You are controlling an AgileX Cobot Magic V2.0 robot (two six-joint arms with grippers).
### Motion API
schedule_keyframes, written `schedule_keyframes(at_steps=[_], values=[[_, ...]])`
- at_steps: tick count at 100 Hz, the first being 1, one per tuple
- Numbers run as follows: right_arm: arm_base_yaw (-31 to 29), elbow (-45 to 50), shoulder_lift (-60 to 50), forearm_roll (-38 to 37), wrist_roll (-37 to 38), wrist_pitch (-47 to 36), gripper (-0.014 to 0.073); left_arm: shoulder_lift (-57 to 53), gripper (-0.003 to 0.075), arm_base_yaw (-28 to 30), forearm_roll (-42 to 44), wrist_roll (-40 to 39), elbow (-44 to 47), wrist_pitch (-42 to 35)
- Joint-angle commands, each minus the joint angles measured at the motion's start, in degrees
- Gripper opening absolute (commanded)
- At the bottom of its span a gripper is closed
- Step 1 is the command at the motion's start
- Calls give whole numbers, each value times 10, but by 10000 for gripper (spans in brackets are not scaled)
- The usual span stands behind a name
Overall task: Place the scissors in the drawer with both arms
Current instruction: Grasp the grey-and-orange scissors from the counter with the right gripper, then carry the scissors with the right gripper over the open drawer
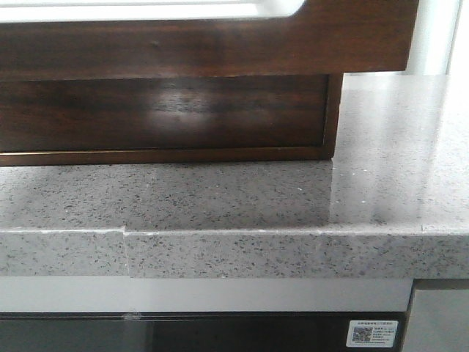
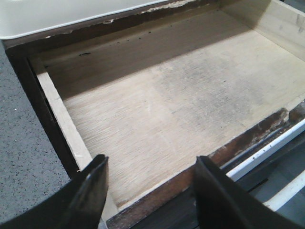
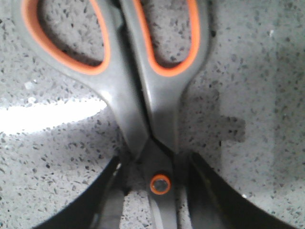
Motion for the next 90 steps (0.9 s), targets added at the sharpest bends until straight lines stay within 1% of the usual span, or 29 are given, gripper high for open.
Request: schedule_keyframes(at_steps=[1,10,27,39,73,90], values=[[-4,-17,-24,1,-7,0,184,5,374,-4,-21,-1,-17,-38],[-4,-17,-24,1,-8,0,136,5,374,-4,-21,-1,-17,-38],[-4,-17,-24,1,-9,6,18,5,374,-4,-21,-1,-17,-38],[-4,-17,-24,1,-10,7,-31,5,374,-4,-21,-1,-17,-38],[-3,-28,-44,1,-19,1,-33,5,367,-4,-20,-1,-17,-37],[1,-28,-81,11,-24,0,-33,5,367,-4,-19,-1,-17,-37]])
